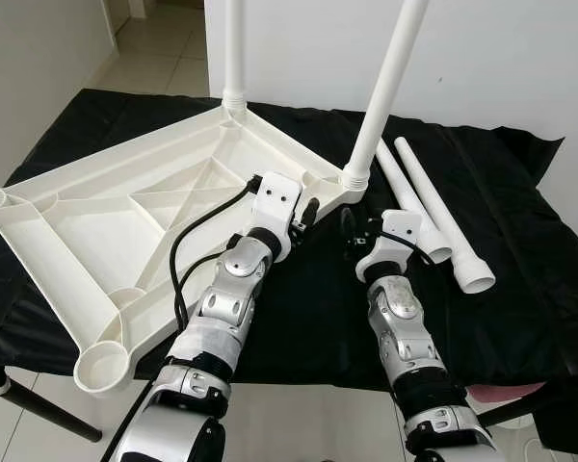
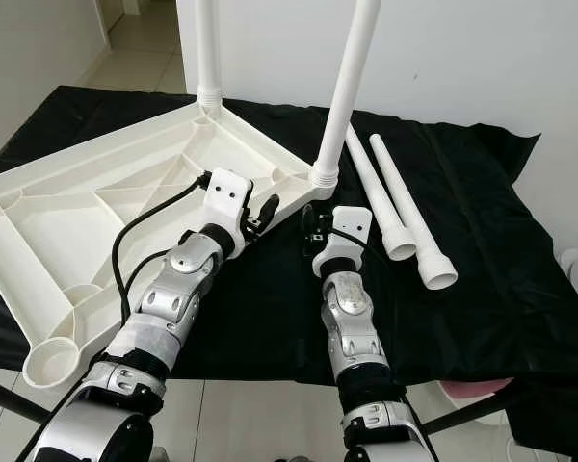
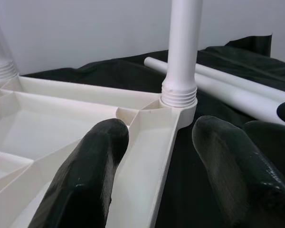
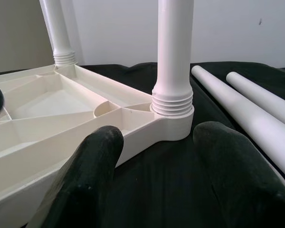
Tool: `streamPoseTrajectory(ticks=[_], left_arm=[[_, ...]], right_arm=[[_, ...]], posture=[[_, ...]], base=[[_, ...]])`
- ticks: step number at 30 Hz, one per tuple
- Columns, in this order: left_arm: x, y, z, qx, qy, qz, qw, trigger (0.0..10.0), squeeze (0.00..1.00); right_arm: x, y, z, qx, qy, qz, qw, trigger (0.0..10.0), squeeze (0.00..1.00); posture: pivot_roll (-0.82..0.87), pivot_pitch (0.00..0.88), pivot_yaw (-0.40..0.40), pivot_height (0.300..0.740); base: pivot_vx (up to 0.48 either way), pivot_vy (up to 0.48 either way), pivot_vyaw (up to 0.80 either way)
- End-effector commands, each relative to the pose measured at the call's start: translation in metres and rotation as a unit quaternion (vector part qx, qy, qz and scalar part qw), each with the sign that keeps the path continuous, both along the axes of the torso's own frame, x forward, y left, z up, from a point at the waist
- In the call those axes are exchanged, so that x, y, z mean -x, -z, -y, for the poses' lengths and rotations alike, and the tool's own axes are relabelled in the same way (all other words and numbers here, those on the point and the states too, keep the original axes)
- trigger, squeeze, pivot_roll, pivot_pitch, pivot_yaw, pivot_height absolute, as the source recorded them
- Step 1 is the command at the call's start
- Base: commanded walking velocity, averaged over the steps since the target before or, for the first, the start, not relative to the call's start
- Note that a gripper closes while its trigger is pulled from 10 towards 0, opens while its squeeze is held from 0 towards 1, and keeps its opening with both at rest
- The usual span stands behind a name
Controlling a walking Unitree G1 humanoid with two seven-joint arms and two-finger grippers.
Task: Building children table
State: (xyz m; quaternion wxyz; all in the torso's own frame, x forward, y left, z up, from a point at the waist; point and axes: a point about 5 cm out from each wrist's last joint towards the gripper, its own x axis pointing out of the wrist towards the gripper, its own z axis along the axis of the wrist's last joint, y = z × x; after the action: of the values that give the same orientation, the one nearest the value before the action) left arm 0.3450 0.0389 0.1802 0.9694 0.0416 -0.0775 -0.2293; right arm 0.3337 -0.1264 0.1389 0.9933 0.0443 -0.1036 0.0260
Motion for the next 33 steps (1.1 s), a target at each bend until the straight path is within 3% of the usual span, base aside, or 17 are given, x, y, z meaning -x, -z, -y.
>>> streamPoseTrajectory(ticks=[1,4,7,14,15,17,18,20,21,22,24,25,29,33], left_arm=[[0.006,-0.001,0.008,0.001,0.037,0.006,0.999,10.0,0.0],[0.006,0.006,-0.021,-0.042,0.004,0.006,0.999,10.0,0.0],[0.005,0.01,-0.044,-0.058,-0.025,0.0,0.998,10.0,0.0],[0.006,0.013,-0.076,-0.069,-0.062,-0.001,0.996,10.0,0.0],[0.007,0.014,-0.09,-0.069,-0.08,-0.003,0.994,10.0,0.75],[0.008,0.014,-0.104,-0.067,-0.096,-0.005,0.993,10.0,0.75],[0.009,0.014,-0.109,-0.074,-0.098,-0.006,0.992,10.0,1.0],[0.009,0.014,-0.109,-0.074,-0.098,-0.006,0.992,10.0,1.0],[0.01,0.013,-0.123,-0.106,-0.109,-0.003,0.988,10.0,0.92],[0.011,0.012,-0.13,-0.121,-0.114,-0.001,0.986,10.0,0.92],[0.011,0.012,-0.13,-0.121,-0.114,-0.001,0.986,10.0,0.92],[0.011,0.012,-0.136,-0.132,-0.119,-0.001,0.984,10.0,0.0],[0.015,0.009,-0.154,-0.166,-0.119,-0.005,0.979,10.0,0.0],[0.016,0.008,-0.16,-0.187,-0.116,-0.005,0.975,10.0,0.0]], right_arm=[[0.0,0.003,0.0,0.003,0.0,-0.003,1.0,10.0,0.0],[0.0,0.002,0.0,0.006,0.0,-0.001,1.0,10.0,0.0],[0.0,0.002,0.001,0.008,0.0,-0.001,1.0,10.0,0.0],[0.0,0.003,0.0,0.01,-0.002,-0.002,1.0,10.0,0.0],[-0.001,0.003,-0.001,0.008,-0.007,-0.002,1.0,10.0,0.9],[-0.001,0.003,-0.002,0.005,-0.012,-0.002,1.0,10.0,0.9],[-0.001,0.002,-0.003,0.0,-0.021,0.001,1.0,10.0,1.0],[-0.001,0.002,-0.003,0.0,-0.021,0.001,1.0,10.0,1.0],[-0.001,0.002,-0.003,0.004,-0.022,0.001,1.0,10.0,1.0],[-0.001,0.002,-0.002,0.008,-0.019,0.0,1.0,10.0,1.0],[-0.001,0.002,-0.002,0.008,-0.019,0.0,1.0,10.0,1.0],[-0.001,0.002,-0.001,0.012,-0.014,-0.002,1.0,10.0,0.0],[-0.001,0.003,0.001,0.013,-0.01,-0.003,1.0,10.0,0.0],[-0.001,0.003,0.001,0.014,-0.009,-0.004,1.0,10.0,0.0]], posture=[[0.04,0.019,-0.056,0.74],[0.04,0.021,-0.055,0.74],[0.05,0.023,-0.058,0.74],[0.06,0.025,-0.064,0.74],[0.06,0.026,-0.069,0.74],[0.06,0.027,-0.07,0.74],[0.07,0.027,-0.071,0.74],[0.07,0.027,-0.071,0.74],[0.06,0.028,-0.071,0.74],[0.06,0.028,-0.071,0.74],[0.06,0.028,-0.071,0.74],[0.06,0.028,-0.068,0.74],[0.06,0.028,-0.067,0.74],[0.06,0.027,-0.067,0.74]], base=[[0.0,0.0,0.0],[0.0,0.0,0.0],[0.0,0.0,0.0],[0.0,0.0,0.0],[0.0,0.0,0.0],[0.0,0.0,0.0],[0.0,0.0,0.0],[0.0,0.0,0.0],[0.0,0.0,0.0],[0.0,0.0,0.0],[0.0,0.0,0.0],[0.0,0.0,0.0],[0.0,0.0,0.0],[0.0,0.0,0.0]])
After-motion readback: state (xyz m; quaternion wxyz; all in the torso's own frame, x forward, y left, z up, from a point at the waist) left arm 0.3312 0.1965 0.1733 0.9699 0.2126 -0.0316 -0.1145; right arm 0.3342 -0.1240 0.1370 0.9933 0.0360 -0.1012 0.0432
